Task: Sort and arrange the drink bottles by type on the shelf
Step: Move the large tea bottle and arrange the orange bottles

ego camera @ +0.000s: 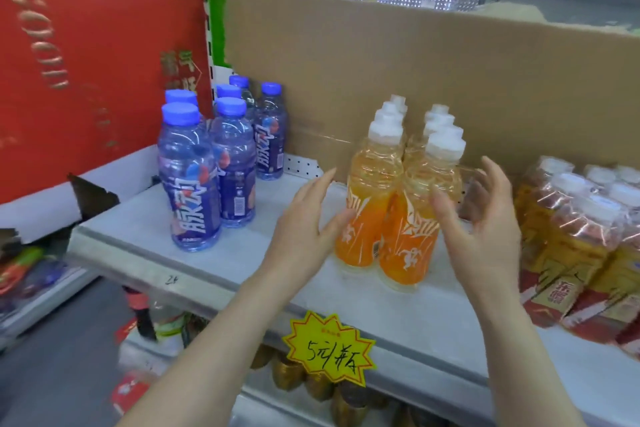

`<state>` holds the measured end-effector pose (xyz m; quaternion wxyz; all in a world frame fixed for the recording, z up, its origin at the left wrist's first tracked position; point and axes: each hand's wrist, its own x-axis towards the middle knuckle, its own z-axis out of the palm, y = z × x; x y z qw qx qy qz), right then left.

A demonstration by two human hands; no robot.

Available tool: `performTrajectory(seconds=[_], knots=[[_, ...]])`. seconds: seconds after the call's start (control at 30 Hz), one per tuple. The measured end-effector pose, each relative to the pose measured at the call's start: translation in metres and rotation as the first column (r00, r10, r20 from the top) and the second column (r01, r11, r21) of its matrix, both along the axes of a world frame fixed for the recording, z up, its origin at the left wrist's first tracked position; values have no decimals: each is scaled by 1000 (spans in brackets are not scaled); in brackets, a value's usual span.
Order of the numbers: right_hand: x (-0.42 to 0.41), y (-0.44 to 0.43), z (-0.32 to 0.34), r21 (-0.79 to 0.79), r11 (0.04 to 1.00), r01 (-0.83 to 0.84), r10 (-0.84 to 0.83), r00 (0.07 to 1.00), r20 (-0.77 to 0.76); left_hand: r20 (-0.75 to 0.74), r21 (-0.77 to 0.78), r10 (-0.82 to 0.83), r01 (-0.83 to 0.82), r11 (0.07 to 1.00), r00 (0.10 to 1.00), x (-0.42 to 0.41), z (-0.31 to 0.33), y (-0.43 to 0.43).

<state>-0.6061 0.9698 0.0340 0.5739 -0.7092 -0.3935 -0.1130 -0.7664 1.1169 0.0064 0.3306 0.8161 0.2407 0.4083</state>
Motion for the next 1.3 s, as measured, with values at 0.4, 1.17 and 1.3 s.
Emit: performTrajectory(seconds=[0.4, 1.17, 1.3], knots=[[-150, 184, 31, -131, 982, -139, 165, 962, 216, 54, 53, 304, -307, 950, 951, -142, 11, 114], [-170, 270, 42, -101, 992, -72, 100, 948, 302, 101, 60, 228, -234, 970, 968, -201, 11, 192], [-181, 283, 50, -359, 831, -426, 434, 899, -62, 128, -42, 92, -87, 995, 987, -214, 16, 197]])
